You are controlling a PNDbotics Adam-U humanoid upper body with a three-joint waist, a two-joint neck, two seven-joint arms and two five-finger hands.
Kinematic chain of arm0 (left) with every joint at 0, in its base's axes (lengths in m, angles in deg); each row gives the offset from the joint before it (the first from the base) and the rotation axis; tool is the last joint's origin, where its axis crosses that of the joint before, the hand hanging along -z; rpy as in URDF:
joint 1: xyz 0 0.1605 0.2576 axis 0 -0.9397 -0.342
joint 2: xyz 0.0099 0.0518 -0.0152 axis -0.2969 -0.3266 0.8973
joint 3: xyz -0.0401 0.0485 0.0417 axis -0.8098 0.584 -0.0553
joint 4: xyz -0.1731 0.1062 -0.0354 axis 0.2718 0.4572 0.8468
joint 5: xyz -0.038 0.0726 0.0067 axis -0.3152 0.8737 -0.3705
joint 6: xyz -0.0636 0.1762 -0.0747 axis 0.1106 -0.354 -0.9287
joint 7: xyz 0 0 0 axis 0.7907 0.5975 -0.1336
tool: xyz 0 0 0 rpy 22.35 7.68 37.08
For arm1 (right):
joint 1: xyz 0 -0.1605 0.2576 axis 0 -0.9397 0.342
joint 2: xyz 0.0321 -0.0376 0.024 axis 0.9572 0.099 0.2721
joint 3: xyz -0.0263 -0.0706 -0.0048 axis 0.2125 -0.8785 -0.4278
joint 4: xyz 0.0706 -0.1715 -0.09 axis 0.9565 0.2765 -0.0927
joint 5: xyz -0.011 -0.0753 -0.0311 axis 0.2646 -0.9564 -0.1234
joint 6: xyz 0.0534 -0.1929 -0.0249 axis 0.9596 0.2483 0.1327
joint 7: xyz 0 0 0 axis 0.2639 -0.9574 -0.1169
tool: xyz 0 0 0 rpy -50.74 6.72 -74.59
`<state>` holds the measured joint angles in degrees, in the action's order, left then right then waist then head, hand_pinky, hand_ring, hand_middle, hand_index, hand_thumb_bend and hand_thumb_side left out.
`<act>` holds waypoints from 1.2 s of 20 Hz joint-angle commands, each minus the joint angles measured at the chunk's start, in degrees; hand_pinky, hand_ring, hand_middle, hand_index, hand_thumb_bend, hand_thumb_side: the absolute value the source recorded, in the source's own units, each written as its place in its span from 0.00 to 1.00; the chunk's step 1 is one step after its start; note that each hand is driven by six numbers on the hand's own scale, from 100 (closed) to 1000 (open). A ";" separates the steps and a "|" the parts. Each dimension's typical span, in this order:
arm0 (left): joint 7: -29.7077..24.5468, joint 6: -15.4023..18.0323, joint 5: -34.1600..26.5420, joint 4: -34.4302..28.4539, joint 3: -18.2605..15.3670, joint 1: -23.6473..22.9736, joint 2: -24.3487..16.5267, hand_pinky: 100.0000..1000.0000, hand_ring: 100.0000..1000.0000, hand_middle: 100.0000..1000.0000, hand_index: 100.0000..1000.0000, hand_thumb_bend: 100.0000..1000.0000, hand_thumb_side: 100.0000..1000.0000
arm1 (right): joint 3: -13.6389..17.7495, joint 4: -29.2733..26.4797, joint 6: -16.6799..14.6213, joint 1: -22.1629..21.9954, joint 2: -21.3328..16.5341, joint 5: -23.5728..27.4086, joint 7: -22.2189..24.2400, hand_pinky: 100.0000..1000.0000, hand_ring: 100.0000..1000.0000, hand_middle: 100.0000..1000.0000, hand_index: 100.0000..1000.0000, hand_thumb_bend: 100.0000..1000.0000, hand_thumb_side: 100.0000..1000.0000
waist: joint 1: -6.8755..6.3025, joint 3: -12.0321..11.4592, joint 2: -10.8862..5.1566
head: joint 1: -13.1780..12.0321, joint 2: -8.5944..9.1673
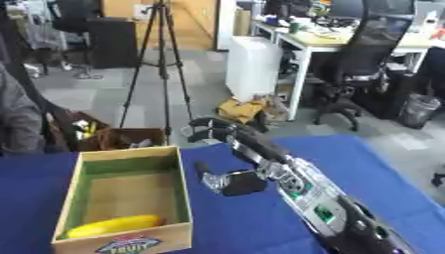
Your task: Pick up objects on the table and place them in the box.
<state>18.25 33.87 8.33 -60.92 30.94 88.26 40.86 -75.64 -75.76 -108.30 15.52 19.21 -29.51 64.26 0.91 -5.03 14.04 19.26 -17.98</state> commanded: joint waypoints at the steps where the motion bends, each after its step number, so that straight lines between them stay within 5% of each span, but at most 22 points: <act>1: 0.82 0.14 0.30 -0.71 -1.05 0.05 -1.43 0.68 0.47 0.43 0.68 0.18 0.94 | 2.71 -4.94 1.34 -2.30 -4.37 2.87 -2.12 0.81 1.00 0.90 0.81 0.00 0.49 | -0.21 0.79 -1.31 | -0.76 0.72; 7: 2.45 0.63 1.26 -0.31 -2.31 -0.75 -2.50 0.68 0.47 0.43 0.68 0.16 0.93 | 6.64 -13.70 3.94 -11.33 -7.09 8.33 -4.21 0.80 1.00 0.89 0.80 0.00 0.54 | -1.34 7.04 -2.02 | -3.77 0.32; 8: 2.79 0.69 1.49 -0.22 -2.51 -0.91 -2.73 0.68 0.47 0.43 0.68 0.16 0.93 | 7.31 -14.95 4.40 -12.83 -7.10 9.25 -4.29 0.80 1.00 0.89 0.80 0.00 0.61 | -1.44 7.96 -2.15 | -4.20 0.20; 16: 6.08 1.08 3.13 0.49 -4.46 -2.38 -5.21 0.68 0.46 0.42 0.68 0.14 0.91 | 12.94 -18.47 6.63 -24.84 -2.42 16.05 -3.33 0.79 1.00 0.87 0.78 0.00 0.61 | -1.12 17.83 -3.86 | -9.60 -1.76; 24: 7.47 1.04 4.51 1.22 -5.34 -3.53 -6.73 0.68 0.46 0.42 0.67 0.14 0.91 | 16.47 -19.30 6.93 -36.69 5.09 10.90 -3.05 0.78 1.00 0.86 0.77 0.00 0.61 | -0.52 27.35 -4.48 | -14.01 -3.05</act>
<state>25.30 34.85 12.50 -59.13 26.40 84.36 35.74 -60.44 -93.75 -101.39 -21.25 24.41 -17.44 61.37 0.11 22.54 10.21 5.92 -20.75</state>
